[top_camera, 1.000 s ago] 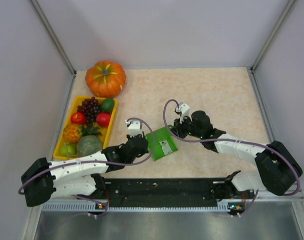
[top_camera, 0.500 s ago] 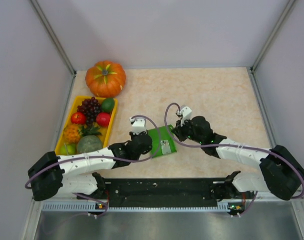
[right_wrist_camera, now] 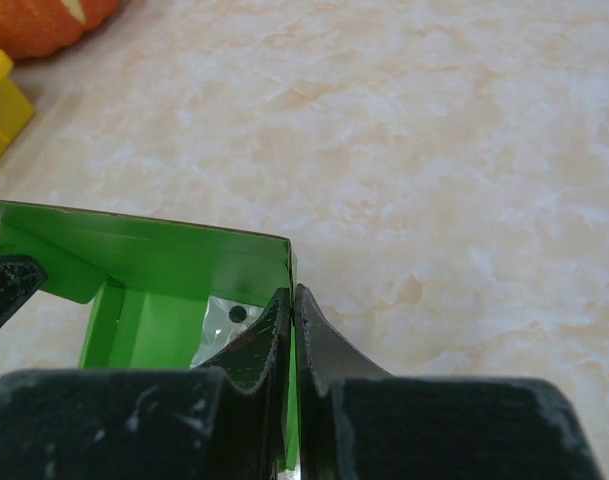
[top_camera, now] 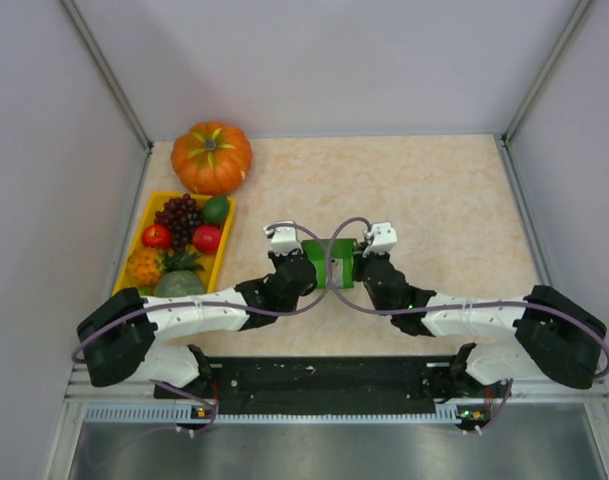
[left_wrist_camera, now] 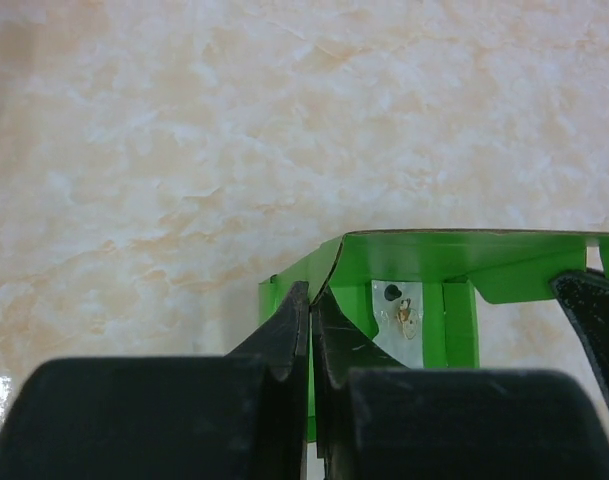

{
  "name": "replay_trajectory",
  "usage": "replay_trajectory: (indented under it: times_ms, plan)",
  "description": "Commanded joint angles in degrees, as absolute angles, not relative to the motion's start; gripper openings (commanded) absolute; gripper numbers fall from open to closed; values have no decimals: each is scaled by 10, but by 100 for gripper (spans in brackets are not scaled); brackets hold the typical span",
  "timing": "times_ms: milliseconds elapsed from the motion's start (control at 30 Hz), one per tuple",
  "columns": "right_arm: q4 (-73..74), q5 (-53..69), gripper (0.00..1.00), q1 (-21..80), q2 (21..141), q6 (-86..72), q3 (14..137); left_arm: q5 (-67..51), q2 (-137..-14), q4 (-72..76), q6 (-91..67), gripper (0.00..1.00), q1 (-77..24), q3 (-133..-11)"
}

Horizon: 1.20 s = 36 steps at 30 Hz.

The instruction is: Fold the paper box

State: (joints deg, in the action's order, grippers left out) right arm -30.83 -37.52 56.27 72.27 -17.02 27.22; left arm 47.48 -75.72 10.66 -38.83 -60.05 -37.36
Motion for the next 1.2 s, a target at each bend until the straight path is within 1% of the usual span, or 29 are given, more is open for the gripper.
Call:
replay_trajectory:
  times_ms: [0, 133, 467, 567, 700, 733, 767, 833, 867, 1000, 1167]
  plan:
    - [-358, -547, 0, 615, 779, -227, 289, 479, -786, 227, -390, 0, -601, -361]
    - [-368, -569, 0, 640, 815, -255, 293, 470, -800, 308, -383, 0, -601, -320]
    - [-353, -638, 0, 690, 842, -309, 288, 441, -798, 388, -383, 0, -602, -248]
    - [-307, -645, 0, 697, 841, -359, 300, 438, -796, 386, -386, 0, -605, -236]
    - [-175, -679, 0, 718, 849, -443, 351, 434, -792, 383, -400, 0, -606, -226]
    - [-115, -707, 0, 730, 853, -461, 359, 433, -792, 383, -401, 0, -608, -224]
    - [-80, -717, 0, 734, 856, -517, 379, 432, -789, 380, -403, 0, -609, -222]
    - [-8, -716, 0, 735, 868, -561, 402, 425, -788, 374, -407, 0, -611, -221]
    - [-1, -714, 0, 736, 872, -590, 408, 423, -788, 369, -415, 0, -613, -221]
    - [36, -723, 0, 744, 889, -617, 417, 415, -791, 374, -425, 0, -616, -208]
    - [44, -722, 0, 748, 896, -658, 392, 410, -785, 374, -421, 0, -625, -191]
